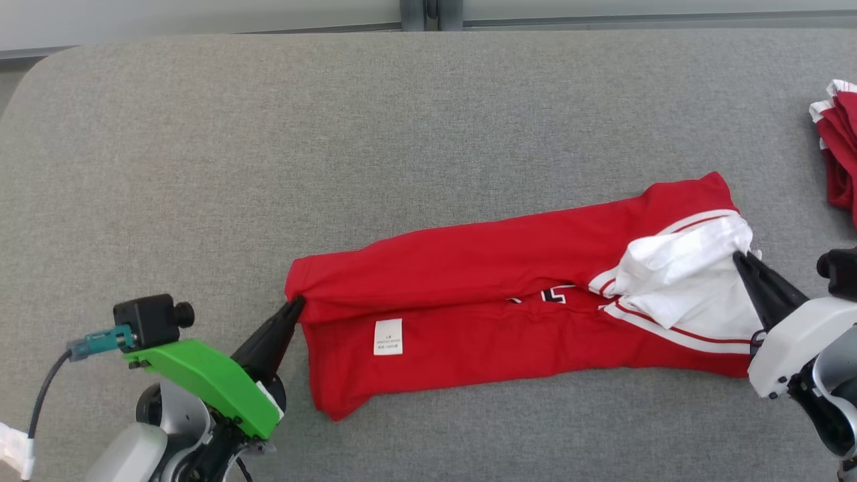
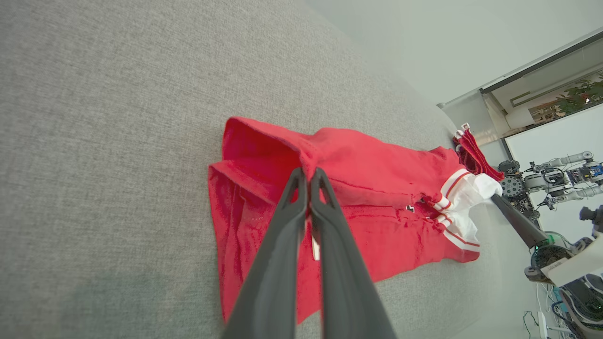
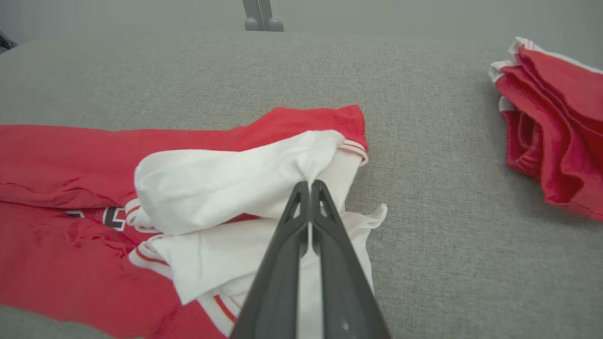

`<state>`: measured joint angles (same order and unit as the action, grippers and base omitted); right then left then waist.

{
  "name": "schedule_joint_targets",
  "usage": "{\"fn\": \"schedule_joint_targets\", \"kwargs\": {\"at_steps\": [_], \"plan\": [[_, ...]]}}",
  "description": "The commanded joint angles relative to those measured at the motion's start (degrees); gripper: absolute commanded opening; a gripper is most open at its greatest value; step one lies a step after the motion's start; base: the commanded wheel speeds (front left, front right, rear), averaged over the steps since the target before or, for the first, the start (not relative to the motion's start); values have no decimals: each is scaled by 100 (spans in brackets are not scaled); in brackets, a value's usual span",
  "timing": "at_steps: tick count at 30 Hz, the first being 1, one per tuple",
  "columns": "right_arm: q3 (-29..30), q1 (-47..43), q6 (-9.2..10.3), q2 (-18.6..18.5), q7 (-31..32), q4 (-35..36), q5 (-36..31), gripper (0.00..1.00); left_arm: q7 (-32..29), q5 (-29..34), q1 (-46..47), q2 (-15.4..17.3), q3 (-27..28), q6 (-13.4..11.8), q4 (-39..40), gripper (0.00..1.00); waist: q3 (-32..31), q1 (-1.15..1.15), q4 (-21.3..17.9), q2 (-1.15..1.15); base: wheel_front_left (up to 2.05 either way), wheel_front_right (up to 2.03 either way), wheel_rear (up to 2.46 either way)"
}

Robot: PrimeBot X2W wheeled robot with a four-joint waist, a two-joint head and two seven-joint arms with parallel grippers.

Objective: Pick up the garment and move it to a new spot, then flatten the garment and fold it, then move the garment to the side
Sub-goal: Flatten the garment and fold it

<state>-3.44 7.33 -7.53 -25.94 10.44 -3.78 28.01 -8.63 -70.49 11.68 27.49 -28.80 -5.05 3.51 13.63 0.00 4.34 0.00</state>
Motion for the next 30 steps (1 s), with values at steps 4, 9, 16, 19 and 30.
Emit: {"fn": "schedule_joint_targets", "kwargs": {"at_steps": [4,9,16,19,30], "plan": [[-141,-255,9,-147,452,-67,0,100,-33,306,-197,148,-206,-153,-213,100,17,0,17,0,0,0,0],[302,-211,9,-264,993,311,82,100,516,1111,-406,312,-313,-664,-491,100,62,0,1,0,0,0,0],[795,86,7,-209,1923,731,-333,100,2149,1989,-605,-188,-68,-1244,-778,100,310,0,194,0,0,0,0],[821,231,8,-143,2239,509,-661,100,2344,2329,-510,-567,-20,-1157,-958,100,433,0,327,0,0,0,0],[252,291,-12,407,2658,-572,-41,100,2381,3612,-913,-1722,1078,-467,-1398,100,349,0,593,0,0,0,0]]}}
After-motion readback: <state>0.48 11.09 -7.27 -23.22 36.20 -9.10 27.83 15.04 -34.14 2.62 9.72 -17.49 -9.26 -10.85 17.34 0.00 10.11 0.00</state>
